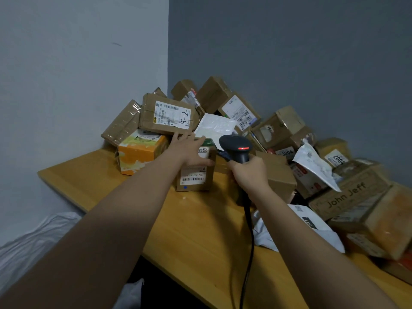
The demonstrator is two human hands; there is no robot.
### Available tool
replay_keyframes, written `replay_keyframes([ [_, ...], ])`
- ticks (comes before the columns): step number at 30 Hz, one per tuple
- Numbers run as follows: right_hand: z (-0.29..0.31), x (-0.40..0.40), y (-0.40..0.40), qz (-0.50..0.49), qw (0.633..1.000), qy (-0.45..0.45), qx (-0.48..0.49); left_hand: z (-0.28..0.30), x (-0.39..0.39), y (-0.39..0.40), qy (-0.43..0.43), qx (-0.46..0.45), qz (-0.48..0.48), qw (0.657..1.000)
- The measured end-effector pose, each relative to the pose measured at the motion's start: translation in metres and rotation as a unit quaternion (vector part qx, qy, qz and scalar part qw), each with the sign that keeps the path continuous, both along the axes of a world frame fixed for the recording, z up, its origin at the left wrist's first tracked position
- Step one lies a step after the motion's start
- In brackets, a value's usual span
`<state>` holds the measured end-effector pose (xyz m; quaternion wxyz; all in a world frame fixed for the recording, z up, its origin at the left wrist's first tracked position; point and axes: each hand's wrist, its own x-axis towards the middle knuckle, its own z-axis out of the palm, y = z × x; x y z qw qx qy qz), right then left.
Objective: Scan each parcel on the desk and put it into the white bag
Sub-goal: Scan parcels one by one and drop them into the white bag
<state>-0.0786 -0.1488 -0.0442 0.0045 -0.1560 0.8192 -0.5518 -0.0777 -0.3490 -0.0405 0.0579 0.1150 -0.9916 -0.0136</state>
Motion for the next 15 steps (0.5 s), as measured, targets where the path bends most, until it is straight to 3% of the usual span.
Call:
replay_keyframes([
  [6,-0.004,0.001,0.015,0.001,0.999,-0.028,-0.032,-0.009,0.028,0.005,0.077,-0.073,0.086,0.991],
  [10,-0.004,0.012,0.022,0.01,0.998,-0.041,-0.045,-0.023,0.087,0.002,0.148,0.032,0.157,0.976],
  [15,-0.003,0.036,0.023,0.026,0.999,-0.033,-0.023,-0.05,0.156,0.013,0.105,0.132,0.205,0.964],
])
